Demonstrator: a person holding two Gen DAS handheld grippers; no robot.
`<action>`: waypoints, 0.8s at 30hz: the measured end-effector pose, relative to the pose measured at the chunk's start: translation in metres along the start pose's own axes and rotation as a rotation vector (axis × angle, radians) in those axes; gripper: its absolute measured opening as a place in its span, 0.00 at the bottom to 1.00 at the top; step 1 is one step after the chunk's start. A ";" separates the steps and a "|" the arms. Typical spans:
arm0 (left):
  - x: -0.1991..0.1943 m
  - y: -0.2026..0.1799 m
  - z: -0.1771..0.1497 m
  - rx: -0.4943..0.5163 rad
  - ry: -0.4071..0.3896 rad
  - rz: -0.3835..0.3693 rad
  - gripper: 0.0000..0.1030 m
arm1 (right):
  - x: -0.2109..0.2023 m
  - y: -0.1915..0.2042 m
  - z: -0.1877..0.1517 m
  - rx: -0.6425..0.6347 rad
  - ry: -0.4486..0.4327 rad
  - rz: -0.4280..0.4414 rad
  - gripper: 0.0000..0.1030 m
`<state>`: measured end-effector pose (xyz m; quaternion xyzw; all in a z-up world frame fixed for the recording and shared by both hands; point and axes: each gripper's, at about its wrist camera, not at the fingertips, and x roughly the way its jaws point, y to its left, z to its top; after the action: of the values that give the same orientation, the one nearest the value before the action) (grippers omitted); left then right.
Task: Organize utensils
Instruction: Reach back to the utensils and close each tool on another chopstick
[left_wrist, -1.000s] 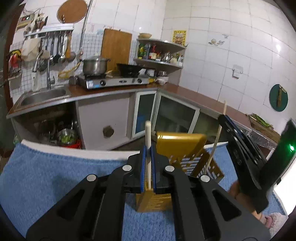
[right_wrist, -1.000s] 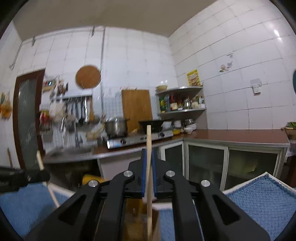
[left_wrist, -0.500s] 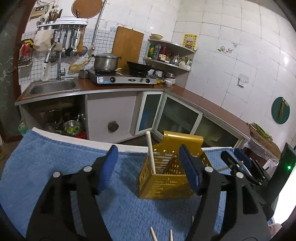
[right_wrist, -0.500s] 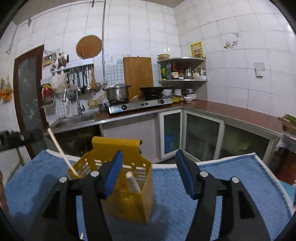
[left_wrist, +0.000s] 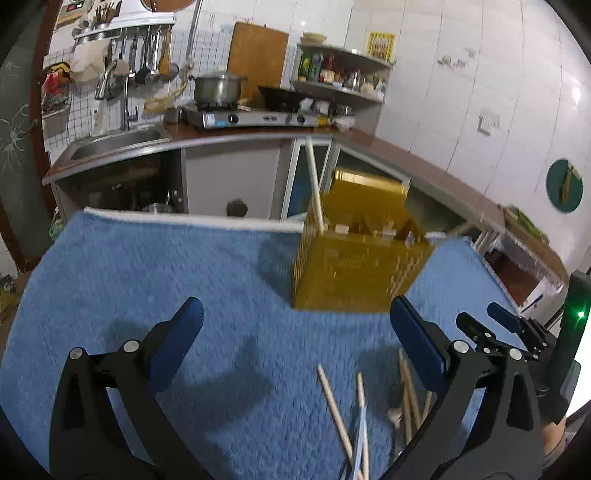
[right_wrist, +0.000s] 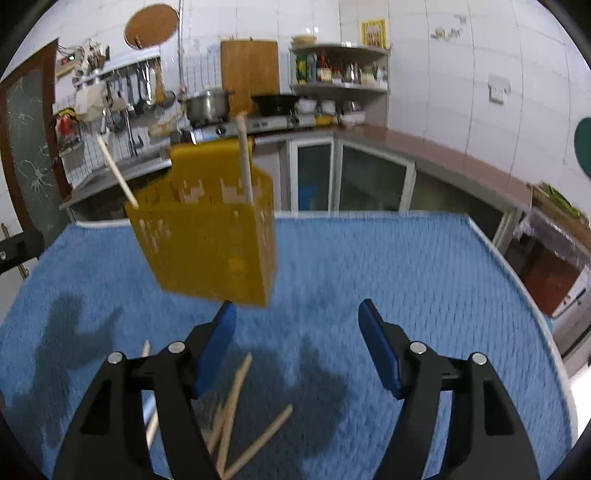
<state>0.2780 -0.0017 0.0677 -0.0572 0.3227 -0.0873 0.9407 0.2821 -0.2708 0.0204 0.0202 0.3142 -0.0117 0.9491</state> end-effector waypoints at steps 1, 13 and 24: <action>0.005 0.001 -0.006 0.000 0.019 0.002 0.95 | 0.002 -0.001 -0.005 0.002 0.014 -0.004 0.66; 0.052 -0.010 -0.058 0.033 0.205 0.055 0.95 | 0.025 0.000 -0.062 0.036 0.187 -0.036 0.59; 0.081 -0.028 -0.072 0.066 0.316 0.020 0.59 | 0.038 0.011 -0.070 0.051 0.276 0.000 0.19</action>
<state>0.2935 -0.0495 -0.0325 -0.0086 0.4643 -0.0962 0.8804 0.2714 -0.2569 -0.0579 0.0459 0.4416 -0.0167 0.8959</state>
